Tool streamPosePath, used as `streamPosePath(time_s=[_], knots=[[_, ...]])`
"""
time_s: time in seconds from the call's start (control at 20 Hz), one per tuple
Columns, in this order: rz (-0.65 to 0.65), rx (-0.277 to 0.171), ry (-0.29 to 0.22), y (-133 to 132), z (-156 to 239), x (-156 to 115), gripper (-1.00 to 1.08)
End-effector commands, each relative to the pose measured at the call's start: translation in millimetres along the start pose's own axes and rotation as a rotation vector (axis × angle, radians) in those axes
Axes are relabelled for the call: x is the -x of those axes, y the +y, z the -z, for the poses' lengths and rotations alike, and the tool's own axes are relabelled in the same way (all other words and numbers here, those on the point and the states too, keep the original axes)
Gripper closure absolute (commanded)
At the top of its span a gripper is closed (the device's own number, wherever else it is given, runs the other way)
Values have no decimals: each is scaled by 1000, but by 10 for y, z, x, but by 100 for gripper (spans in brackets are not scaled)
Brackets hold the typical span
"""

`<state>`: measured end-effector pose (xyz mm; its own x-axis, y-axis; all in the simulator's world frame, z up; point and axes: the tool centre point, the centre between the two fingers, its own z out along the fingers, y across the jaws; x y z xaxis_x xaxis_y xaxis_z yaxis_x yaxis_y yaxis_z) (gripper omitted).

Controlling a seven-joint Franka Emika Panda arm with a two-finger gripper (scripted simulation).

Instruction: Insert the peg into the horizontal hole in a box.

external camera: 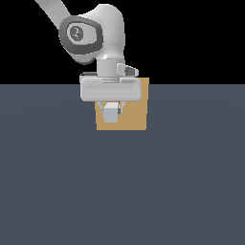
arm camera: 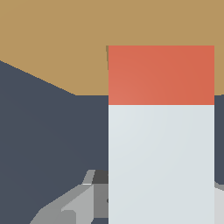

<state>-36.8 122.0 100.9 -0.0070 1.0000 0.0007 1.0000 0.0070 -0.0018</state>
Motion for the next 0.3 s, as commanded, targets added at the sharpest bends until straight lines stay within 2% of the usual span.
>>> streamPosePath(time_s=[0.0, 0.25], knots=[[-2, 5, 1, 18, 23, -127, 108], [-2, 5, 1, 26, 22, -223, 108]])
